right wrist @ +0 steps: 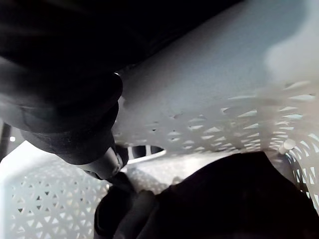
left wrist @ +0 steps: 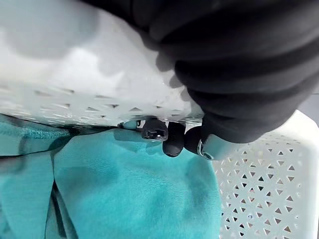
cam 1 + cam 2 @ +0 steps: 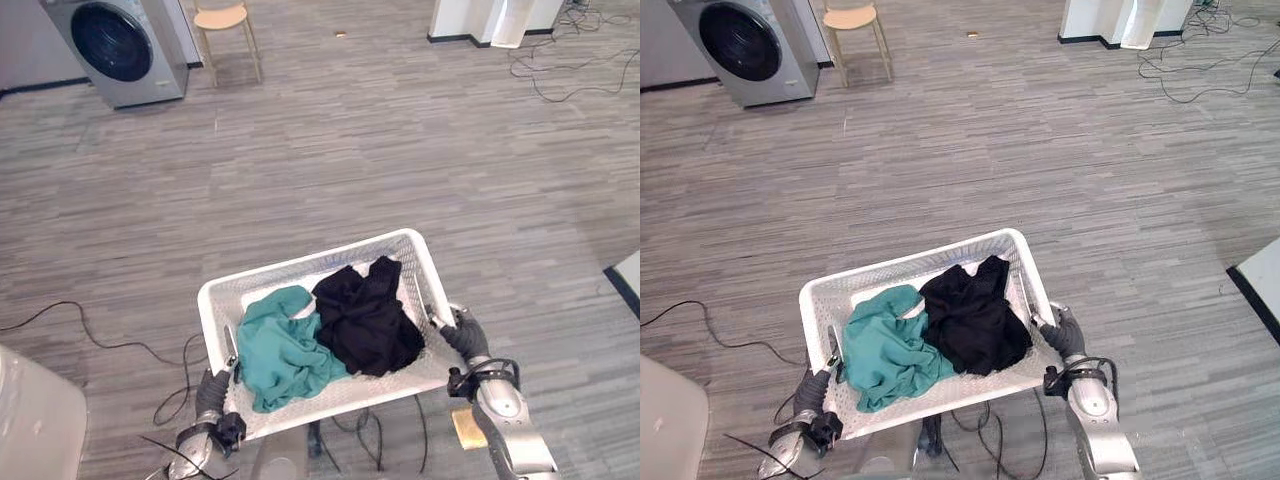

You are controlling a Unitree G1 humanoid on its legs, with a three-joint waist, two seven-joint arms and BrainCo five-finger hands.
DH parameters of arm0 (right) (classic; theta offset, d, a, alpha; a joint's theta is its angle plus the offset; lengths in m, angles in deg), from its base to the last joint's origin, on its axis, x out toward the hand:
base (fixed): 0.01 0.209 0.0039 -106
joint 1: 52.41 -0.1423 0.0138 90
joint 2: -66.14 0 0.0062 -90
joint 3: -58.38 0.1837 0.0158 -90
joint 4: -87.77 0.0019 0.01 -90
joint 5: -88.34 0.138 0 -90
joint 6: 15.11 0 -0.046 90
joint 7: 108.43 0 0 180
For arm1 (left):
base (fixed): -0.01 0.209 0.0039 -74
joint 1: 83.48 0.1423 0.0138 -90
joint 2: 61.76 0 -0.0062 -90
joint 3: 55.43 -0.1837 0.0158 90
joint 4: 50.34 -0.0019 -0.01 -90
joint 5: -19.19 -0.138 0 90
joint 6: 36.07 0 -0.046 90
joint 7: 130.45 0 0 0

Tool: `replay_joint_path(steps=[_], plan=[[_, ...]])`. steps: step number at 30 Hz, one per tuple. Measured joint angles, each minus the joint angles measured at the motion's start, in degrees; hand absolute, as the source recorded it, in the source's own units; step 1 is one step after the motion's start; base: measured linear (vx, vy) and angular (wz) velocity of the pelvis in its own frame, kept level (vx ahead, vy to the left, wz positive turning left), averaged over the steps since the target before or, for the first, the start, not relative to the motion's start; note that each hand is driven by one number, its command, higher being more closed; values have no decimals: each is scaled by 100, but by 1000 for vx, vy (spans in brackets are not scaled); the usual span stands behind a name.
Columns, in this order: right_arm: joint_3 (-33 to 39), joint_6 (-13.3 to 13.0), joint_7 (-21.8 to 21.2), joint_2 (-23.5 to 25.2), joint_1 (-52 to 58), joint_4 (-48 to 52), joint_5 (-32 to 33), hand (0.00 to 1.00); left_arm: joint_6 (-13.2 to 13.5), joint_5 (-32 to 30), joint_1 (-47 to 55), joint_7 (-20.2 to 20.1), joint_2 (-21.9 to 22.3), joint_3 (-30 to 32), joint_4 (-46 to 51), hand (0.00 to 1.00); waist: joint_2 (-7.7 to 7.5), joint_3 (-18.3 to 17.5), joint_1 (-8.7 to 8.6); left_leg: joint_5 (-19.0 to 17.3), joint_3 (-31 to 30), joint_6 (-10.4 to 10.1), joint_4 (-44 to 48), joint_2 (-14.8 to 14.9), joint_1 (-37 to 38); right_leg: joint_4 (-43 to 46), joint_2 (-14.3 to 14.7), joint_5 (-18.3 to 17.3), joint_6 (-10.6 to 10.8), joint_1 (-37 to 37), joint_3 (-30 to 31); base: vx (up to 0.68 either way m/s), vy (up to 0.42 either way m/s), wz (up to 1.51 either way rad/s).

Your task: Pick up the laundry basket with both hands and put the clothes into the washing machine.

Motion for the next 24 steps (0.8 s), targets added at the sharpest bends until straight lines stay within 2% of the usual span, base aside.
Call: replay_joint_path(steps=[1, 2, 3, 4, 5, 6, 7, 8, 9, 10, 11, 12, 13, 14, 15, 16, 17, 18, 19, 20, 21, 22, 23, 24], plan=[[-15, 13, -18, 33, -33, -96, -112, 100, -22, -3, 14, 9, 47, 10, -27, 100, -113, -88, 21, -195, 132, -86, 17, -172, -113, 630, -173, -58, 95, -64, 108, 498, 357, -16], [18, 13, -58, 4, -3, -115, -149, 100, -27, -3, 57, 8, 88, 3, -16, 100, -81, -121, 37, -224, 149, 57, -502, -252, 125, 1195, -201, -95, 178, -224, 126, 588, 437, -3], [25, 12, -99, 136, -13, -200, -203, 100, -28, -3, 86, 32, 30, 28, -80, 100, -286, -125, 49, -497, 231, 254, -621, -566, 441, 2312, -388, -44, 373, -556, 220, 549, 307, 43], [68, 14, -100, 174, 75, -216, -204, 100, -145, -6, 22, 37, -53, -8, -114, 100, -419, -115, -84, -650, 162, 437, -821, -970, 818, 3795, -535, 818, 674, -1097, 507, 564, 289, 67], [90, 17, -99, 191, 141, -223, -205, 100, -176, -8, 3, 50, -89, -78, -109, 100, -440, -86, -158, -698, 77, 457, -895, -1136, 1015, 4550, -536, 1250, 539, -1404, 661, 588, 222, 96], [121, 27, -97, 208, 214, -223, -206, 100, -213, -20, -17, 129, -130, -199, -88, 100, -395, -49, -269, -782, -85, 467, -1075, -1364, 1513, 5884, -439, 1406, 375, -1942, 811, 665, 250, 88], [206, 27, -101, 229, 387, -154, -206, 100, -255, -60, -3, 136, -196, -335, -87, 100, -223, 21, -360, -793, -334, 466, -1502, -1449, 2234, 6769, -177, 1180, 337, -2435, 813, 553, 206, 88], [266, 25, -95, 248, 515, -47, -206, 100, -254, -66, -18, 135, -251, -398, -74, 100, -128, 28, -365, -793, -478, 466, -1709, -1452, 2518, 6906, -85, 1071, 230, -2671, 696, 427, 158, 66], [278, 25, -92, 281, 649, 77, -205, 100, -254, -74, -22, 133, -289, -452, -29, 100, -62, 23, -377, -789, -591, 461, -1912, -1452, 2772, 6943, -47, 922, 160, -2911, 535, 441, 116, 74], [406, -18, -83, 413, 921, 395, -204, 100, -251, -119, -45, 132, -406, -591, 124, 100, -13, 14, -479, -790, -906, 460, -2294, -1453, 3246, 6649, 1, 522, 6, -3435, 103, 550, 127, 79], [463, -39, -84, 481, 1005, 491, -202, 100, -249, -120, -73, 126, -461, -625, 171, 100, -21, 15, -513, -791, -1045, 458, -2408, -1461, 3404, 6400, 14, 372, -32, -3594, -43, 653, 97, 110], [615, -63, -83, 602, 1186, 714, -202, 100, -250, -120, -209, 119, -538, -738, 175, 100, -28, 26, -568, -814, -1350, 416, -2631, -1463, 3731, 5617, 26, 165, -93, -3833, -334, 428, 10, 86], [683, -68, -80, 636, 1261, 807, -202, 100, -245, -120, -265, 120, -584, -815, 179, 100, -39, 18, -623, -848, -1478, 360, -2710, -1454, 3865, 5120, 12, 141, -106, -3868, -484, 541, -19, 110], [816, -72, -77, 696, 1368, 939, -192, 100, -245, -120, -384, 103, -622, -908, 185, 100, -72, -7, -687, -950, -1621, 208, -2852, -1423, 4106, 3844, -8, 176, -90, -3854, -844, 694, -59, 84], [898, -87, -70, 735, 1439, 1076, -186, 100, -247, -121, -499, 75, -635, -974, 186, 100, -91, -25, -670, -1104, -1671, 97, -3003, -1405, 4362, 2282, 56, 415, -142, -3811, -1254, 719, -73, 62], [899, -104, -68, 717, 1428, 1095, -184, 100, -245, -120, -521, 69, -615, -971, 176, 100, -146, -61, -650, -1175, -1701, 20, -3046, -1374, 4481, 1873, 146, 832, -406, -3814, -1274, 774, -101, 43], [918, -100, -55, 662, 1457, 1091, -185, 100, -255, -127, -522, 78, -572, -1009, 143, 100, 23, -107, -701, -1238, -1813, -55, -3041, -1171, 4664, 1678, 408, 1481, -699, -3670, -1296, 711, -107, 26], [948, -90, -43, 587, 1455, 1102, -171, 100, -268, -161, -521, 68, -531, -1008, 156, 100, 230, -182, -723, -1222, -1925, -82, -2885, -954, 4766, 1978, 486, 1332, -992, -3599, -1396, 719, -108, 32], [941, -71, -41, 576, 1426, 1124, -160, 100, -272, -195, -540, 51, -498, -1000, 152, 100, 230, -174, -726, -1150, -2019, -188, -2692, -958, 4760, 2326, 383, 1144, -1142, -3638, -1402, 681, -140, 51], [959, -66, -18, 484, 1492, 1259, -126, 100, -296, -239, -614, 66, -387, -987, 113, 100, 73, -63, -948, -856, -2029, -302, -2075, -1205, 4696, 3557, 124, 691, -1230, -3946, -1592, 624, -194, 51], [912, -66, -27, 427, 1613, 1365, -102, 100, -295, -237, -420, 45, -338, -919, 197, 100, 255, -198, -930, -696, -1839, -441, -992, -1049, 4462, 3095, 384, 705, -1213, -3652, -1896, 595, -218, 62], [913, -63, -5, 401, 1733, 1482, -66, 100, -278, -237, -360, 4, -307, -904, 250, 100, 268, -224, -1017, -406, -1791, -730, -199, -1055, 4194, 2764, 452, 299, -1455, -3300, -1961, 643, -200, -11], [867, -62, 15, 142, 1759, 1583, 38, 100, -256, -236, -192, -8, -112, -836, 303, 100, 622, -243, -952, 840, -1637, -1056, 1371, -775, 3450, 2384, 897, 173, -1326, -2878, -1896, 691, -92, -40], [769, -61, 27, 133, 1720, 1587, 100, 100, -229, -232, -104, -21, -173, -778, 449, 100, 807, -235, -847, 1196, -1464, -1098, 2822, -426, 2717, 2173, 1194, -38, -1541, -2480, -1770, 710, -43, -76]])
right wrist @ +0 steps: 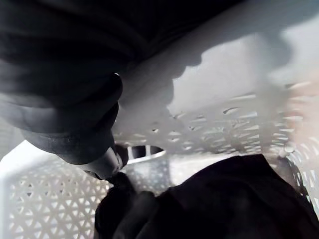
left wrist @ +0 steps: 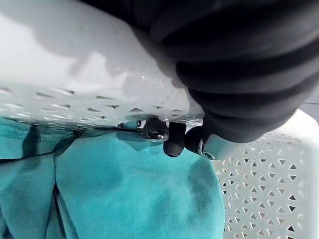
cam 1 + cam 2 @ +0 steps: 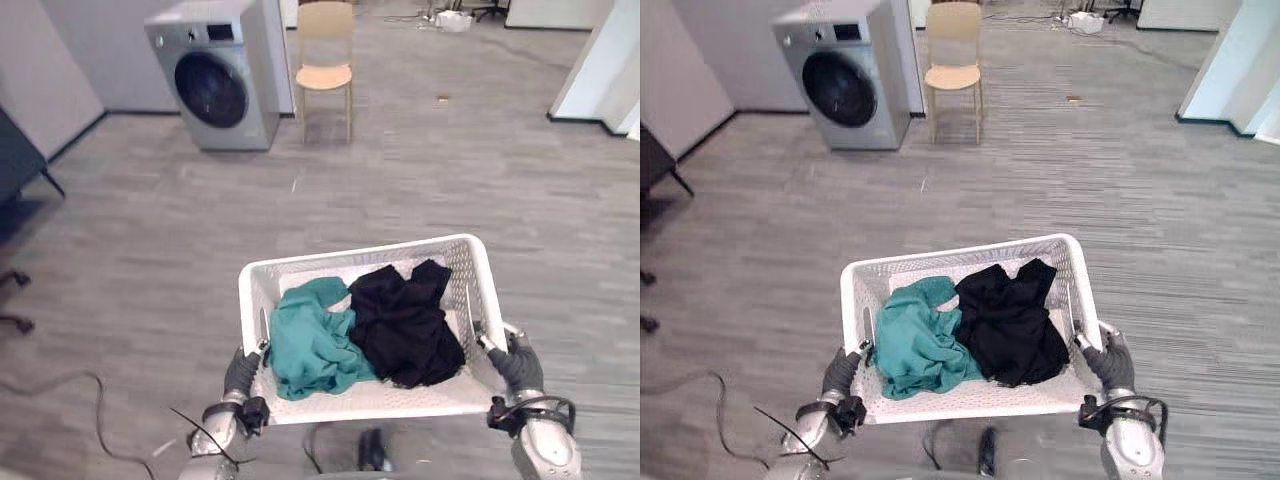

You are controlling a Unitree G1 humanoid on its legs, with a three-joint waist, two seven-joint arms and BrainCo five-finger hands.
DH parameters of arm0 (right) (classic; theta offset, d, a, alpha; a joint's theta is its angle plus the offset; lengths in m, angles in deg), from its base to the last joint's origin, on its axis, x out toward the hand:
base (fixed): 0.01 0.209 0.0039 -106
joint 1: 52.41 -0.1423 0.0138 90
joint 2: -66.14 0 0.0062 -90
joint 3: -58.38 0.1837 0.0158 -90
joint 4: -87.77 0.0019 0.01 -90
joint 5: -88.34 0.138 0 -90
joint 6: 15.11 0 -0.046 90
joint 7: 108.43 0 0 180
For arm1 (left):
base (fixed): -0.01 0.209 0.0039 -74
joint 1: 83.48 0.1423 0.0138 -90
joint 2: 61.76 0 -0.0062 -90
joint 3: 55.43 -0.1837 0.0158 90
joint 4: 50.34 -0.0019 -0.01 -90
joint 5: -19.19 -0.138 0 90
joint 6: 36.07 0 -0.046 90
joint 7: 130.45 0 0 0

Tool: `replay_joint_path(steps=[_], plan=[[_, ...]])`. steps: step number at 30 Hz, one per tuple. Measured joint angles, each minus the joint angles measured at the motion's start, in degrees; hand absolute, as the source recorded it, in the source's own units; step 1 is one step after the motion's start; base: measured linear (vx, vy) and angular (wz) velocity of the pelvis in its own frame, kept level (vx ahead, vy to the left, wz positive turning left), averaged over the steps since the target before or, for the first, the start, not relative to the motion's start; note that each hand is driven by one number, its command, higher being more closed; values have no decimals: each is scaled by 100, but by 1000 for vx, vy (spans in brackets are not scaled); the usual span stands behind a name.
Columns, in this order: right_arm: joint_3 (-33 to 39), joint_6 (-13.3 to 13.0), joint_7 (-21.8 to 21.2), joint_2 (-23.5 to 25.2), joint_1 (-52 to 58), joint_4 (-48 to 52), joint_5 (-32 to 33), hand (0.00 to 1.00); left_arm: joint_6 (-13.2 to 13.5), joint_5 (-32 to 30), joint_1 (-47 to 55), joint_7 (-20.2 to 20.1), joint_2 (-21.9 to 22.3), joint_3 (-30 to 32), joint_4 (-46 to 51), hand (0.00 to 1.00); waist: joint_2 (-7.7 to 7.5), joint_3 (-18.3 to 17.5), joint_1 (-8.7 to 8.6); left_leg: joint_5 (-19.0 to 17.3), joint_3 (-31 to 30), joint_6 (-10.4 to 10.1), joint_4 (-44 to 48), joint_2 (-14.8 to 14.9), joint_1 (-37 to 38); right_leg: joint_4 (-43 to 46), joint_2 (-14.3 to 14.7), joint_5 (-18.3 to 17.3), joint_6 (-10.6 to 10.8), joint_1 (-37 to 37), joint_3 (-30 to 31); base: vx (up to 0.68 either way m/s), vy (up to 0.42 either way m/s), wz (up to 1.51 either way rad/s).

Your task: Pick up the laundry basket with both hands and put the clothes into the washing machine.

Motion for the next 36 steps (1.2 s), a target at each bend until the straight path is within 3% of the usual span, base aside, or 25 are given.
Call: replay_joint_path(steps=[1, 3, 4, 5, 8, 9, 10, 11, 12, 13, 14, 15, 17, 18, 19, 21, 22, 26, 27, 29, 31, 32, 33, 34, 36], plan=[[-50, 5, 7, 71, -27, -7, 4, 100, 4, 1, 18, 1, -52, 44, 42, 100, -19, 53, 49, -68, 80, 103, 614, 128, -300, -51, 82, -130, -54, 230, 113, 674, 2, -69], [-328, 10, 22, 135, -60, -124, -8, 100, 26, 1, 250, -37, -89, 284, 58, 100, -305, 178, 294, -634, 328, 803, 1427, 519, -1206, -448, 123, -395, 23, 1053, 551, 688, -24, -88], [-432, 42, 37, 86, -59, -152, -30, 100, 79, 3, 438, -47, -60, 325, 76, 100, -454, 106, 505, -1121, 597, 837, 867, 761, -1798, -831, 29, -465, 114, 1477, 910, 623, 5, -89], [-436, 42, 40, 71, -64, -152, -30, 100, 91, 3, 447, -51, -47, 329, 77, 100, -478, 93, 528, -1203, 650, 842, 657, 780, -1905, -908, 4, -472, 131, 1555, 973, 625, 72, -85], [-523, 94, 40, -67, -403, -369, -31, 100, 158, 13, 542, -79, 83, 426, 103, 100, -563, 51, 701, -1399, 543, 625, -2938, 486, -2189, -1405, -427, -627, 487, 2191, 1529, 783, 267, -86], [-517, 91, 15, -88, -645, -607, -30, 100, 150, 13, 539, -66, 119, 447, 144, 100, -586, 57, 801, -715, 360, -127, -4460, 285, -2015, -1453, -640, -786, 759, 2401, 1840, 743, 341, -89], [-505, 91, 9, -44, -726, -744, -32, 100, 138, 10, 523, -42, 110, 452, 121, 100, -636, 21, 832, -425, 420, 77, -4532, 149, -1921, -1438, -761, -834, 845, 2486, 1996, 737, 331, -68], [-505, 123, 17, 50, -793, -883, -62, 100, 73, -3, 504, 33, 55, 457, 68, 100, -843, -57, 791, -515, 670, 424, -4381, -18, -1846, -1369, -1066, -775, 976, 2548, 2151, 737, 349, -23], [-467, 126, 8, 38, -799, -876, -73, 100, 9, -4, 461, 45, 48, 477, 89, 100, -858, -55, 733, -826, 844, 733, -3484, 2, -2070, -1156, -1166, -446, 1205, 2611, 2352, 728, 336, -5], [-460, 122, -1, 61, -792, -872, -74, 100, 12, -4, 469, 44, 46, 478, 93, 100, -880, -41, 739, -874, 938, 740, -2788, 20, -2278, -963, -1161, -286, 1173, 2658, 2475, 648, 358, -21], [-468, 96, -23, 80, -724, -887, -99, 100, 31, -2, 483, 45, 28, 421, 95, 100, -985, -51, 768, -1122, 1052, 641, -2893, -204, -2147, -25, -1191, -33, 1386, 2480, 2519, 529, 338, -34], [-381, 63, -65, 171, -648, -935, -99, 100, 30, -14, 508, 41, -9, 393, 96, 100, -1126, -32, 804, -1676, 1092, 924, -3566, -383, -1408, 1674, -1250, 730, 1524, 1893, 2626, 518, 284, -24], [-411, 85, -119, 311, -638, -998, -136, 100, -39, -17, 444, 94, -125, 412, 49, 100, -1439, 12, 623, -2034, 1066, 1124, -3781, -753, -831, 4162, -1276, 1253, 1174, 598, 2804, 562, 146, 18], [-373, 94, -130, 311, -624, -998, -176, 100, -61, -16, 408, 95, -128, 354, -6, 100, -1233, 137, 530, -2081, 1015, 1130, -3948, -748, -401, 4825, -1075, 997, 1196, 21, 2693, 611, 127, 34], [-343, 93, -134, 299, -589, -997, -181, 100, -66, -16, 408, 94, -131, 349, -14, 100, -1197, 158, 482, -2081, 988, 1130, -4114, -696, -108, 4869, -1013, 851, 1179, -220, 2538, 516, 138, 26], [-252, 85, -142, 327, -444, -951, -180, 100, -62, -27, 399, 57, -184, 198, -9, 100, -819, 212, 421, -2123, 916, 1025, -4795, -554, 668, 4265, -1057, 469, 1287, -998, 1956, 519, 150, 18], [-239, 82, -131, 386, -445, -935, -176, 100, -64, -26, 330, 59, -263, 161, -4, 100, -794, 212, 310, -2197, 783, 899, -5124, -553, 1058, 3201, -1173, 307, 1400, -1308, 1597, 532, 129, 21], [-140, 84, -118, 566, -307, -739, -176, 100, -62, -23, 172, 34, -391, 122, -7, 100, -918, 48, 162, -2519, 418, 578, -5190, -540, 1436, -184, -1088, 539, 1257, -1161, 1626, 595, -58, 58], [-48, 64, -106, 549, -228, -659, -174, 100, -64, -23, 94, 30, -373, 42, -25, 100, -944, 0, 123, -2812, 164, 495, -5024, -415, 1628, -287, -995, 1154, 1257, -1022, 1640, 824, -228, 97], [24, 96, -102, 331, -244, -640, -171, 100, -88, -28, 97, 48, -187, -27, -82, 100, -616, -44, 128, -2925, 41, 435, -3891, -21, 1370, 267, -784, 624, 1018, -920, 1301, 731, -233, 55], [-49, 95, -99, 180, -265, -518, -164, 100, -81, -25, 133, 59, -67, 41, -64, 100, -400, 2, 130, -2187, 121, 450, -1802, 322, 540, 472, -568, 121, 862, -623, 1069, 621, -206, 16], [-100, 105, -98, 138, -263, -520, -143, 100, -82, -22, 193, 66, -2, 114, -68, 100, -315, 29, 204, -731, 161, 455, -634, 551, -26, 390, -410, -88, 696, -270, 1027, 599, -164, -10], [-146, 102, -90, 120, -258, -527, -97, 100, -53, 1, 295, 31, -19, 120, -67, 100, -318, 68, 282, -447, 187, 411, 416, 696, -514, 177, -293, -291, 631, 167, 1025, 707, -163, -14], [-175, 105, -78, 121, -229, -537, -88, 100, -40, 2, 323, 13, -21, 133, -69, 100, -301, 103, 328, -640, 210, 679, 1076, 746, -961, -68, -251, -456, 567, 616, 1047, 580, -111, -6], [-218, 108, -55, 116, -204, -545, -88, 100, -13, 2, 415, -3, -9, 163, -76, 100, -350, 128, 403, -970, 389, 767, 1170, 725, -1459, -440, -271, -564, 556, 1103, 1152, 516, -54, -24]])
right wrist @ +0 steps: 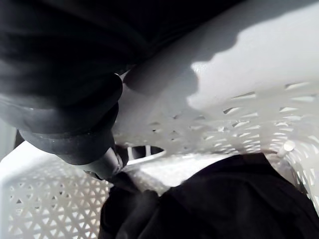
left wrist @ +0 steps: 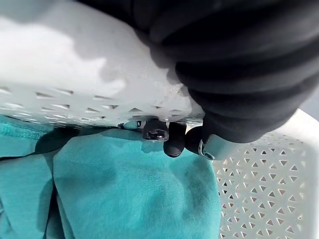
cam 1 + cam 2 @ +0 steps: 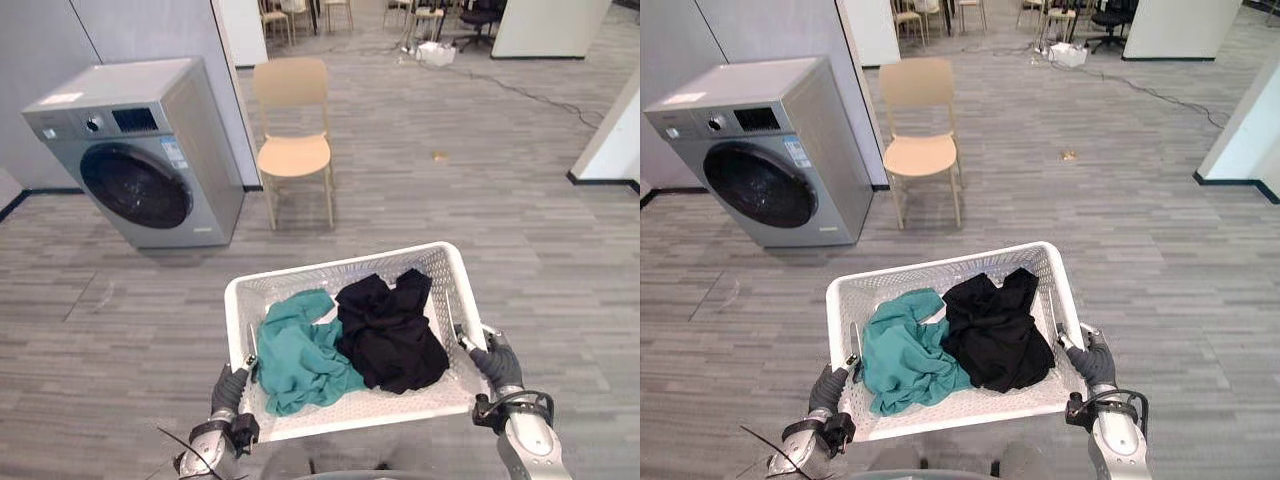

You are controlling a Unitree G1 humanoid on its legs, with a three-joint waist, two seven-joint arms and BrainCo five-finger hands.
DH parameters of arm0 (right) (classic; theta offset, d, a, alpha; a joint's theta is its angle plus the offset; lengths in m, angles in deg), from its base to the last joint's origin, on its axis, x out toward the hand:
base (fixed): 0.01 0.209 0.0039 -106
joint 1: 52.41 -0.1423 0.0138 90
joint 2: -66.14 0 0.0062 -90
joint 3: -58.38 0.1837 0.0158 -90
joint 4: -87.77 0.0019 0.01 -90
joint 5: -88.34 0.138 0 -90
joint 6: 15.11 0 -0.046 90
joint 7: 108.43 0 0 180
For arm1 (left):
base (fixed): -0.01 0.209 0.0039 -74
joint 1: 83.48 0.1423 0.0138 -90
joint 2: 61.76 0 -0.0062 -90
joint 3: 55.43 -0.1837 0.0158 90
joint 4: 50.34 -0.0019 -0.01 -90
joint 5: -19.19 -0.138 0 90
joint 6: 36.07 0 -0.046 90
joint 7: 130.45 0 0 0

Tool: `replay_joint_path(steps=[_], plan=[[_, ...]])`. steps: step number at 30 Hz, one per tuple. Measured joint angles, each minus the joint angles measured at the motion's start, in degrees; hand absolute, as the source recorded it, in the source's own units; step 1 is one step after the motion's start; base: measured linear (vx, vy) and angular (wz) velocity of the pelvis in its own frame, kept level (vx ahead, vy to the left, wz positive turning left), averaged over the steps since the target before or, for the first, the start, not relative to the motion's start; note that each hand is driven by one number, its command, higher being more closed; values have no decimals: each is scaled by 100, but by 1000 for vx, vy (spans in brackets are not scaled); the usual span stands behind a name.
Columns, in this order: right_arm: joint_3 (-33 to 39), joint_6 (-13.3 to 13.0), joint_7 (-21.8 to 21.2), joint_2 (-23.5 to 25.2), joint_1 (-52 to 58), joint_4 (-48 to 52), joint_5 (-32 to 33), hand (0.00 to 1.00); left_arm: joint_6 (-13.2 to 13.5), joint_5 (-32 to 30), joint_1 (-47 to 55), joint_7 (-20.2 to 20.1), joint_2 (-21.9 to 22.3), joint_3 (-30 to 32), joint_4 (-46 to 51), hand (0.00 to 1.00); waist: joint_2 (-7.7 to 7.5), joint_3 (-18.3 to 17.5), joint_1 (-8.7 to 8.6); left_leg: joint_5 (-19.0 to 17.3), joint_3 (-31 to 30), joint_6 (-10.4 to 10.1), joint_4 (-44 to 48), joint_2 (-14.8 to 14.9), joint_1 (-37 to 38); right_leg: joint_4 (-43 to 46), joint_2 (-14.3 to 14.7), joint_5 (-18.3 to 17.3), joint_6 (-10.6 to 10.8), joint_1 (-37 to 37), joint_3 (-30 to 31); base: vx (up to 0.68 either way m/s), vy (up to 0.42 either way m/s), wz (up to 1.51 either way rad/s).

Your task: Pick up the laundry basket with both hands and put the clothes into the washing machine.

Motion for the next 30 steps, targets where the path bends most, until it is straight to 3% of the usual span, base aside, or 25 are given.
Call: replay_joint_path(steps=[1, 3, 4, 5, 6, 7, 9, 10, 11, 12, 13, 14, 15, 16, 18, 20, 22, 23, 24, 25, 26, 27, 28, 29, 30], plan=[[-73, 0, 40, -28, -17, -8, 0, 100, 18, 0, 14, 0, -3, 34, -7, 100, -42, -15, 163, -356, 343, -47, -612, 14, -475, -361, -76, -56, 51, 358, 167, 487, -17, -39], [-111, 2, 53, -48, -63, -13, 0, 100, 23, 2, 4, 2, 0, 64, -7, 100, -57, -12, 226, -552, 550, -77, -1582, 3, -730, -670, -153, -71, 79, 620, 238, 472, 41, -28], [-127, 0, 62, -62, -97, -25, 0, 100, 40, 7, 9, 6, 4, 71, 2, 100, -93, -30, 291, -592, 774, -119, -3066, -46, -684, -935, -260, -64, 181, 874, 273, 579, 96, -21], [-113, -1, 61, -68, -102, -35, 2, 100, 49, 7, 14, 9, 8, 67, 2, 100, -137, -54, 294, -507, 831, -204, -4370, -181, -541, -1054, -357, -136, 308, 1063, 300, 616, 133, -24], [-71, -9, 59, -93, -155, -130, 3, 100, 48, 7, 21, 16, 28, 66, -18, 100, -196, -85, 290, 46, 799, -230, -5266, -421, -353, -1080, -473, -257, 483, 1253, 380, 953, 243, -8], [-94, 2, 56, -28, -242, -377, 2, 100, -11, 3, 9, 34, -3, 89, -91, 100, -472, -304, 225, 22, 969, -126, -5352, -701, -183, -855, -836, -228, 619, 1247, 555, 852, 228, 4], [-44, 0, 43, -18, -296, -449, 3, 100, -20, 1, 15, 32, -6, 58, -83, 100, -529, -249, 168, -46, 1026, -24, -4759, -674, -260, -323, -861, -4, 814, 1197, 780, 610, 200, -1], [-57, -20, 25, 30, -287, -539, -1, 100, -10, -1, 15, 52, -66, 37, -87, 100, -716, -239, 226, -447, 1019, 13, -4473, -982, -43, 1215, -885, 318, 886, 735, 966, 440, 224, -30], [-60, -29, 16, 54, -274, -563, -1, 100, -11, -2, 21, 54, -91, 37, -88, 100, -825, -257, 251, -726, 1012, 57, -4876, -1056, 406, 2037, -963, 626, 917, 422, 1031, 701, 242, -3], [-38, -22, 19, 195, -275, -585, -12, 100, -49, -8, -54, 103, -192, 12, -106, 100, -1013, -191, 147, -852, 930, 58, -5212, -1333, 848, 3495, -1143, 1620, 694, -223, 1131, 586, 136, 33], [-25, -21, 21, 205, -261, -586, -12, 100, -83, -16, -79, 117, -198, 10, -114, 100, -1048, -189, 73, -884, 869, 105, -5220, -1377, 993, 4043, -1108, 1599, 639, -511, 1164, 699, 97, 67], [64, -21, -20, 216, -172, -573, -11, 100, -128, -18, -120, 125, -210, -56, -115, 100, -874, -138, 25, -942, 656, 199, -5416, -1360, 1485, 4811, -905, 1394, 561, -1096, 1055, 410, 45, 54], [112, -23, -24, 227, -108, -538, -11, 100, -131, -32, -129, 120, -218, -109, -112, 100, -787, -117, -18, -945, 567, 204, -5562, -1313, 1715, 4884, -830, 1304, 564, -1281, 953, 551, 58, 61], [180, -24, -30, 248, -12, -446, -11, 100, -131, -49, -147, 108, -228, -171, -109, 100, -650, -98, -85, -945, 406, 204, -5799, -1251, 2031, 4821, -742, 1149, 603, -1541, 785, 559, 23, 72], [304, -54, -30, 366, 196, -155, -6, 100, -129, -49, -262, 79, -293, -255, -62, 100, -579, -104, -222, -952, 70, 192, -6243, -1193, 2594, 3926, -687, 732, 709, -2135, 458, 627, -20, 84], [436, -94, -41, 452, 252, -28, -4, 100, -129, -50, -349, 34, -328, -324, 16, 100, -564, -107, -255, -1014, -42, 166, -6448, -1093, 2960, 2586, -729, 650, 705, -2264, 126, 626, -87, 69], [507, -145, -49, 459, 242, 20, 32, 100, -123, -49, -438, 35, -359, -401, 74, 100, -576, -137, -212, -1084, -39, 118, -6599, -1004, 3315, 944, -718, 861, 496, -2237, -410, 726, -174, 38], [472, -179, -50, 454, 224, 56, 32, 100, -115, -49, -425, 40, -359, -382, 130, 100, -667, -205, -189, -1157, -80, 78, -6567, -1003, 3483, 186, -715, 1494, 185, -2170, -550, 692, -221, 24], [468, -177, -44, 395, 181, 15, 31, 100, -125, -51, -460, 62, -267, -382, 72, 100, -476, -220, -233, -1208, -240, 50, -6376, -788, 3587, 407, -560, 1423, 29, -2036, -667, 977, -331, 33], [489, -173, -34, 273, 185, 80, 69, 100, -124, -57, -454, 50, -262, -383, 158, 100, -263, -255, -275, -1112, -431, -49, -5265, -590, 3210, 665, -426, 910, -27, -1891, -818, 712, -245, 32], [493, -174, -27, 231, 189, 144, 86, 100, -122, -57, -446, 50, -242, -375, 185, 100, -191, -225, -306, -941, -449, -180, -4635, -552, 2994, 759, -383, 719, -53, -1785, -881, 814, -277, 24], [448, -175, -31, 210, 170, 215, 116, 100, -121, -56, -428, 35, -127, -274, 209, 100, -48, -171, -343, -21, -562, -711, -3109, -442, 2328, 744, -213, 470, -114, -1478, -902, 396, -132, 4], [419, -175, -32, 193, 136, 218, 123, 100, -114, -57, -383, 22, -73, -207, 241, 100, -24, -156, -273, 455, -629, -1038, -2327, -399, 1920, 691, -125, 385, -188, -1326, -885, 605, -163, -26], [390, -178, -37, 164, 134, 224, 126, 100, -96, -58, -320, 18, -61, -176, 268, 100, 54, -128, -188, 676, -651, -1246, -1062, -362, 1396, 576, 4, 305, -296, -1049, -827, 558, -122, -58], [357, -176, -51, 145, 20, 218, 126, 100, -70, -55, -270, 14, -54, -122, 324, 100, 24, 100, -109, 645, -628, -1204, 495, -325, 765, 353, 135, 239, -372, -505, -725, 665, -136, -80]])
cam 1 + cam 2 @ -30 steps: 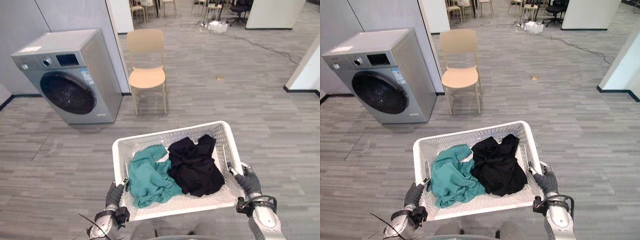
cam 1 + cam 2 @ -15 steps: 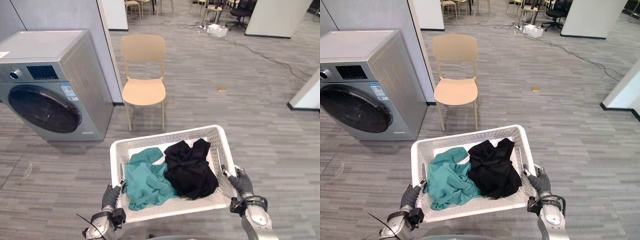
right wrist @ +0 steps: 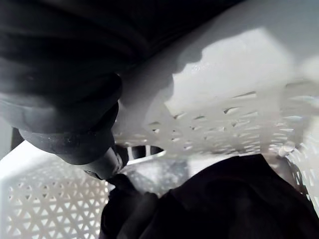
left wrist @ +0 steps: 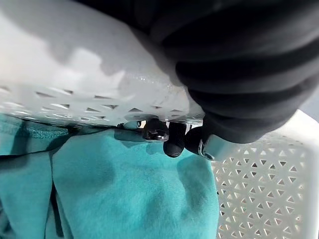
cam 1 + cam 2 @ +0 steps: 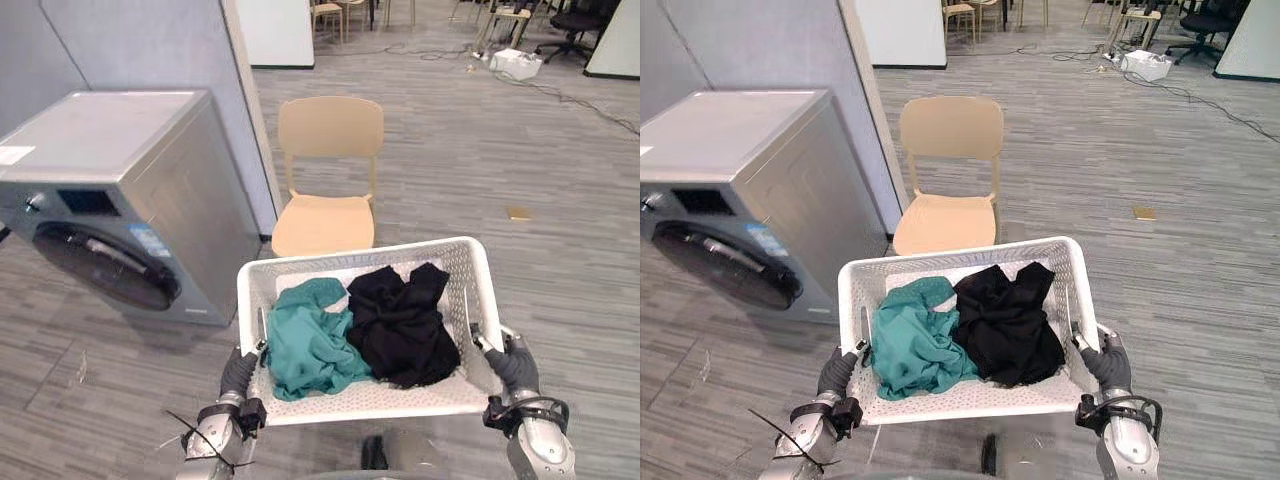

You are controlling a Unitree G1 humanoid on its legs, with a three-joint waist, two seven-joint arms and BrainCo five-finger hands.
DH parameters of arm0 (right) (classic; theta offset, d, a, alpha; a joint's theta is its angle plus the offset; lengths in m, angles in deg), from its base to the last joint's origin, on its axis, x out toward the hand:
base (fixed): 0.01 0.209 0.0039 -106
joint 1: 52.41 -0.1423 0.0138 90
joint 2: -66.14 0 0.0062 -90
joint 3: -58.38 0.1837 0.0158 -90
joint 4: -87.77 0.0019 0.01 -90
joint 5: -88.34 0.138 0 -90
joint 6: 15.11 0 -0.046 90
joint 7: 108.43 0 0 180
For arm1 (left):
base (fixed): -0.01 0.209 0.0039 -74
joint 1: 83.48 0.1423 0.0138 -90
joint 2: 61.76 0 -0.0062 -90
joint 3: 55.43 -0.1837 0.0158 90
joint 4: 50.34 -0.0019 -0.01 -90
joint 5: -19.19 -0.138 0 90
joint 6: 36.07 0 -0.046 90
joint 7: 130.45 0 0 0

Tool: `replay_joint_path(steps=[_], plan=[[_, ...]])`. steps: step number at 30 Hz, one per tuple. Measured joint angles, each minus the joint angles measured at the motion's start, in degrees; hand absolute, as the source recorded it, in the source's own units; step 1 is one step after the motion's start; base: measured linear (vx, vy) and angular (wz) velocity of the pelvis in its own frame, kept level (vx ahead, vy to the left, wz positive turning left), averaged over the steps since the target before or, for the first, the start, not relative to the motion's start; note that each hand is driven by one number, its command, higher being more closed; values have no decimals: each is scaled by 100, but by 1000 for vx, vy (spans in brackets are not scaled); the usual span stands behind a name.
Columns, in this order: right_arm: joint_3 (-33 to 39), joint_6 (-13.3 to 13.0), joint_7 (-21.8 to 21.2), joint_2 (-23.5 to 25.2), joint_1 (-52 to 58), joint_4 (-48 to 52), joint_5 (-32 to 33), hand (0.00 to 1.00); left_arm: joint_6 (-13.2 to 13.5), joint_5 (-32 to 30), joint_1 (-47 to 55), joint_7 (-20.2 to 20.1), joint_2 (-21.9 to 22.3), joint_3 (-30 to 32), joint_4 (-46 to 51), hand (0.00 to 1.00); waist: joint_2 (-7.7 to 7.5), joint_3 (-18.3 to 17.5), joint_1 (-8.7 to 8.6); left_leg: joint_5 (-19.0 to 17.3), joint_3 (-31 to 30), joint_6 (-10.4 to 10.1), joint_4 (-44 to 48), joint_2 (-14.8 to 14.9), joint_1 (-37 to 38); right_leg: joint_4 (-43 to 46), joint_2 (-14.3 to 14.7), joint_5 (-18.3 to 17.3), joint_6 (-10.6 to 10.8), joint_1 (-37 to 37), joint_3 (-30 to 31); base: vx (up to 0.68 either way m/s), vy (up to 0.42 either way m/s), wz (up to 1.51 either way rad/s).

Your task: Pick up the laundry basket with both hands and put the clothes into the washing machine.

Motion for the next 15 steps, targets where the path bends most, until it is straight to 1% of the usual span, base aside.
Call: replay_joint_path(steps=[1, 2, 3, 4, 6, 7, 9, 10, 11, 12, 13, 14, 15], plan=[[-57, -4, -2, 2, -1, -35, 12, 100, 75, 0, 103, -20, 1, 64, 7, 100, -83, 107, 91, -169, 164, 272, 1147, 46, -546, -263, 38, -46, -26, 422, 192, 483, -70, -78], [-102, -6, -2, -1, 4, -54, 13, 100, 101, 0, 150, -30, 6, 108, 8, 100, -160, 118, 174, -316, 314, 494, 1509, 92, -831, -393, 37, -80, 19, 605, 341, 457, -46, -97], [-220, -15, -1, -19, 26, -54, 13, 100, 167, 0, 278, -44, 14, 185, 19, 100, -210, 110, 300, -579, 560, 823, 1842, 307, -1417, -616, 24, -154, 154, 849, 578, 523, -24, -94], [-287, -18, 18, -24, 43, -62, 13, 100, 183, 0, 323, -45, 13, 213, 17, 100, -210, 113, 368, -690, 656, 991, 1654, 541, -1940, -735, -2, -199, 237, 978, 720, 440, 3, -84], [-359, -14, 66, -51, 53, -117, 13, 100, 169, 0, 334, -45, 18, 208, -24, 100, -240, 131, 375, -778, 698, 1120, 563, 760, -2377, -819, -109, -252, 333, 1199, 880, 427, 89, -50], [-382, 0, 94, -76, 51, -132, 13, 100, 152, 0, 331, -42, 30, 205, -54, 100, -308, 156, 380, -788, 763, 1138, -857, 832, -2336, -905, -262, -334, 480, 1375, 984, 510, 180, -44], [-415, -1, 113, -132, 51, -131, 22, 100, 149, 1, 329, -39, 35, 201, -60, 100, -369, 156, 359, -772, 888, 1120, -2438, 821, -2040, -983, -393, -416, 626, 1519, 1066, 341, 151, -34], [-415, -3, 119, -176, 51, -127, 58, 100, 148, 1, 328, -35, 57, 192, -61, 100, -358, 141, 355, -700, 1012, 1072, -3862, 796, -1685, -1034, -466, -488, 754, 1634, 1087, 386, 200, -27], [-389, -5, 128, -251, 96, -98, 117, 100, 144, 1, 325, -36, 99, 159, -61, 100, -263, 75, 328, -465, 1067, 1044, -5502, 755, -1249, -1071, -506, -620, 989, 1810, 1092, 608, 342, -14], [-305, -20, 112, -281, 180, -61, 124, 100, 118, 0, 353, -37, 142, 93, -65, 100, -188, -59, 261, 63, 1082, 1133, -6490, 617, -1012, -1079, -563, -766, 1247, 1947, 1092, 542, 338, 1], [-280, -22, 101, -258, 169, -112, 123, 100, 119, 0, 363, -36, 128, 72, -93, 100, -227, -134, 234, 294, 953, 687, -6609, 511, -954, -1079, -652, -821, 1346, 1977, 1130, 553, 369, 24], [-282, -1, 95, -159, 143, -276, 120, 100, 86, 0, 275, -22, 27, 103, -266, 100, -511, -363, 192, 235, 1035, 609, -6590, 165, -922, -1066, -1017, -784, 1460, 1979, 1243, 649, 418, 27], [-292, 4, 96, -127, 64, -326, 114, 100, 72, 0, 185, -11, -5, 126, -326, 100, -672, -437, 191, 83, 1099, 713, -6469, -36, -977, -1065, -1214, -547, 1596, 1967, 1363, 535, 334, 27]])
